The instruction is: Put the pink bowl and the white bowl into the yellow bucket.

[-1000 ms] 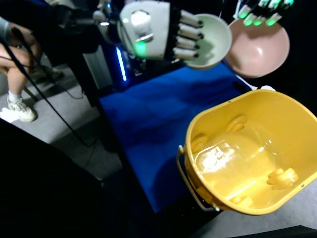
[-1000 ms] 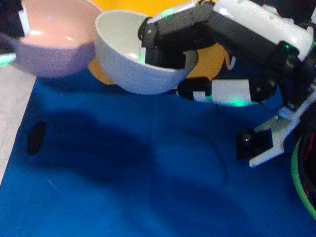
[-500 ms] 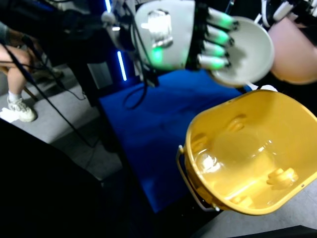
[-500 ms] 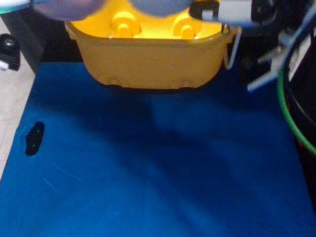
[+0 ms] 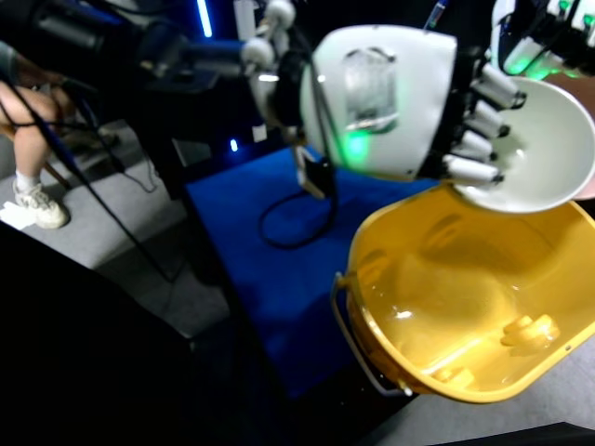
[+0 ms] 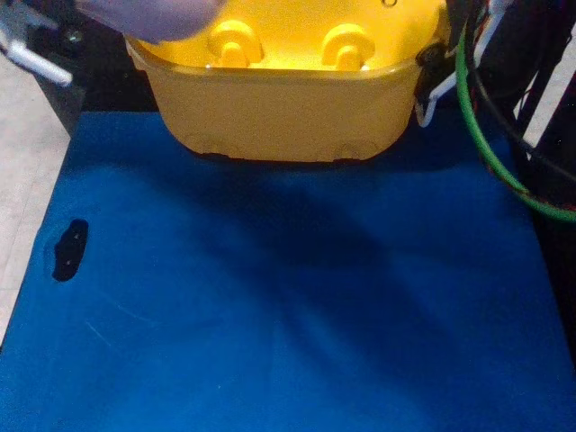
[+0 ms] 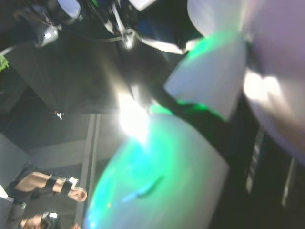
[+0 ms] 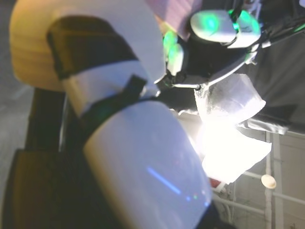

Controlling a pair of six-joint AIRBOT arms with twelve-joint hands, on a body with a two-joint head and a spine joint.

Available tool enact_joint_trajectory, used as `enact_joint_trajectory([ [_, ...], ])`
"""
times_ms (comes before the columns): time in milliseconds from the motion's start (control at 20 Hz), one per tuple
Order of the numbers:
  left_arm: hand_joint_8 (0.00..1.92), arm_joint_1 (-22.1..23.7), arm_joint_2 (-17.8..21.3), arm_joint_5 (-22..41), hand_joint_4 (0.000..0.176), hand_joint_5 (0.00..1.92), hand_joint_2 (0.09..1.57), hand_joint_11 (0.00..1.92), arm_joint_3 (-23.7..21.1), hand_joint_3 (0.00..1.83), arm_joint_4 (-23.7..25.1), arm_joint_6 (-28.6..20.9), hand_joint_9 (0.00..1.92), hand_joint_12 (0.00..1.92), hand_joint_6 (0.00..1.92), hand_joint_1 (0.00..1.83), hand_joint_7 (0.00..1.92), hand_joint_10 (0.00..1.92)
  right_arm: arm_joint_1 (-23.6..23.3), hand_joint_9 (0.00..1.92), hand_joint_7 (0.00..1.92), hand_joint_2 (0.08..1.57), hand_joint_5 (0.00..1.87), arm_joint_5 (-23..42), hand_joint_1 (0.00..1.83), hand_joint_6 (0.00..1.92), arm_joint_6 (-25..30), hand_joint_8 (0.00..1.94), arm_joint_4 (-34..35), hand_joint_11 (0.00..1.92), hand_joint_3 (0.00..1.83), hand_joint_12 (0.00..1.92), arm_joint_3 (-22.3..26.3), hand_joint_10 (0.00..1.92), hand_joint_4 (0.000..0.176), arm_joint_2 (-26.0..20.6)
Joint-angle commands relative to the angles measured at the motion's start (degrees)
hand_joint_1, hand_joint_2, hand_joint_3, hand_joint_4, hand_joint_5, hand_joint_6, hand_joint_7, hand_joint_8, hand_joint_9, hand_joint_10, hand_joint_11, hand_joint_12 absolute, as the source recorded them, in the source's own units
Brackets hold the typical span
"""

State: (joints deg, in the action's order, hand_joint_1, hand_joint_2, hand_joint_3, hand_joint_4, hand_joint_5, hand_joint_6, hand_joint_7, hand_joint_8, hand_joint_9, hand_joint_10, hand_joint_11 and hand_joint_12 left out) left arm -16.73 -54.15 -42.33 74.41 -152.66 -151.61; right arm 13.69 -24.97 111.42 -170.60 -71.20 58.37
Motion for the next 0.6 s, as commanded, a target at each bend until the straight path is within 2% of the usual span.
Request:
enact_joint_trajectory([
  [0, 1.17, 1.02, -1.22, -6.54, 0.0, 0.78, 1.16, 0.82, 0.67, 0.0, -2.83, -0.78, 0.93, 1.7, 1.09, 1.36, 0.86, 1.41, -1.84, 0.94, 0.93, 1.13, 0.83, -5.87, 1.5, 1.13, 0.53, 1.13, -1.97, 0.66, 0.0, 1.61, -0.77, 1.14, 0.0, 0.11],
  [150, 1.23, 0.99, -5.01, -6.66, 0.0, 0.76, 1.18, 0.79, 4.42, 0.0, -1.48, -5.85, 0.91, 1.69, 1.08, 1.36, 0.84, 1.46, -2.65, 0.94, 0.92, 1.14, 0.83, -4.0, 1.49, 1.17, 0.52, 1.13, -1.97, 0.64, 0.0, 1.63, -2.85, 1.13, 0.0, 0.19],
  [200, 1.31, 0.81, -5.68, -6.99, 0.0, 0.71, 1.21, 0.74, 5.16, 0.0, -1.5, -6.69, 0.83, 1.7, 1.16, 1.35, 0.78, 1.52, -2.81, 0.84, 0.8, 1.19, 0.7, -3.25, 1.49, 1.28, 0.51, 1.26, -1.97, 0.57, 0.01, 1.72, -3.33, 1.26, 0.0, 0.17],
  [300, 1.31, 0.75, -5.99, -7.19, 0.0, 0.72, 1.21, 0.58, 5.49, 0.0, -1.53, -6.7, 0.78, 1.72, 1.22, 1.35, 0.76, 1.54, -3.73, 0.81, 0.76, 1.21, 0.66, -1.96, 1.48, 1.32, 0.5, 1.32, -1.97, 0.54, 0.0, 1.74, -4.1, 1.32, 0.0, 0.15],
  [450, 1.3, 0.8, -6.11, -7.77, 0.0, 0.73, 1.21, 0.64, 5.72, 0.0, -1.82, -6.71, 0.82, 1.69, 1.2, 1.35, 0.76, 1.5, -3.88, 0.82, 0.76, 1.2, 0.67, -1.22, 1.48, 1.34, 0.47, 1.27, -1.97, 0.58, 0.0, 1.74, -4.57, 1.29, 0.0, 0.2],
  [500, 1.26, 0.74, -6.11, -7.9, 0.0, 0.75, 1.2, 0.68, 5.8, 0.0, -2.12, -6.71, 0.83, 1.67, 1.17, 1.36, 0.78, 1.49, -3.88, 0.93, 0.83, 1.15, 0.81, -1.07, 1.37, 1.22, 0.47, 1.13, -1.97, 0.81, 0.0, 1.58, -4.5, 1.27, 0.0, 0.24],
  [550, 1.25, 0.48, -6.1, -8.02, 0.0, 0.75, 1.2, 0.66, 5.9, 0.0, -2.41, -6.71, 0.82, 1.66, 1.17, 1.36, 0.79, 1.49, -3.88, 0.81, 0.74, 1.13, 0.91, -0.89, 1.21, 1.08, 0.47, 1.03, -1.97, 0.79, 0.0, 1.57, -4.37, 1.23, 0.0, 0.32],
])
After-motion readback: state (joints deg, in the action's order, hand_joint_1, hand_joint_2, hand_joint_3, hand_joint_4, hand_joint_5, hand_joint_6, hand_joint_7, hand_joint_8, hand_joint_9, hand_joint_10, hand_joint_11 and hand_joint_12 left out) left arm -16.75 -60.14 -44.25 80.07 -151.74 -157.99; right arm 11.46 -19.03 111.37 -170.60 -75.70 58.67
